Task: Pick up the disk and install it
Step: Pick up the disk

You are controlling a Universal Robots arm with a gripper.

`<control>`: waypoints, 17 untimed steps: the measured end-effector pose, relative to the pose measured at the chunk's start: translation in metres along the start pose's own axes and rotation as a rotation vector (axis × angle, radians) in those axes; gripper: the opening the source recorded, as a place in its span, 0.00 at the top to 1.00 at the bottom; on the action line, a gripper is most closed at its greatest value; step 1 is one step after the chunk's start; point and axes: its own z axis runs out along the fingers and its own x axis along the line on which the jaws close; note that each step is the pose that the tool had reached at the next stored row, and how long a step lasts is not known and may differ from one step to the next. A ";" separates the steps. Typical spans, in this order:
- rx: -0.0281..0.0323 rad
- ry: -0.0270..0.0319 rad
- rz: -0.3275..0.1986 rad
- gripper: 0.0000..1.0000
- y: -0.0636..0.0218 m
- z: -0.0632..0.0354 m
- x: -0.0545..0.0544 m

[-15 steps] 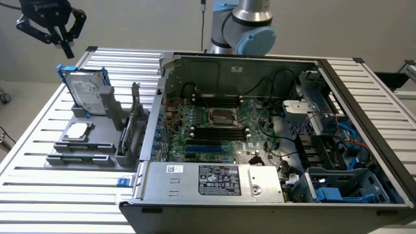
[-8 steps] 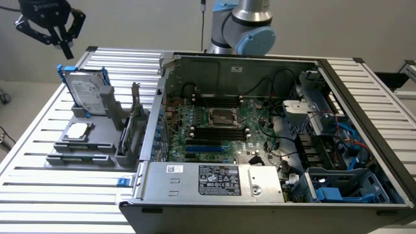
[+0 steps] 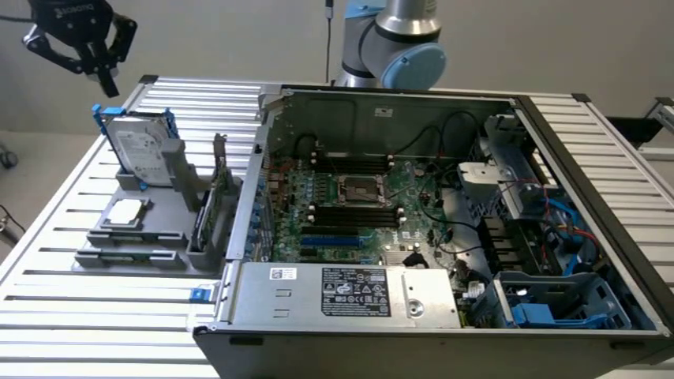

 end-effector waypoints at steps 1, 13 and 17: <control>0.0031 0.0020 -0.014 0.89 0.0001 -0.0001 0.000; 0.0086 0.0002 -0.200 0.89 0.0003 0.0000 0.000; 0.0061 -0.0006 -0.260 0.89 0.0003 0.0000 0.000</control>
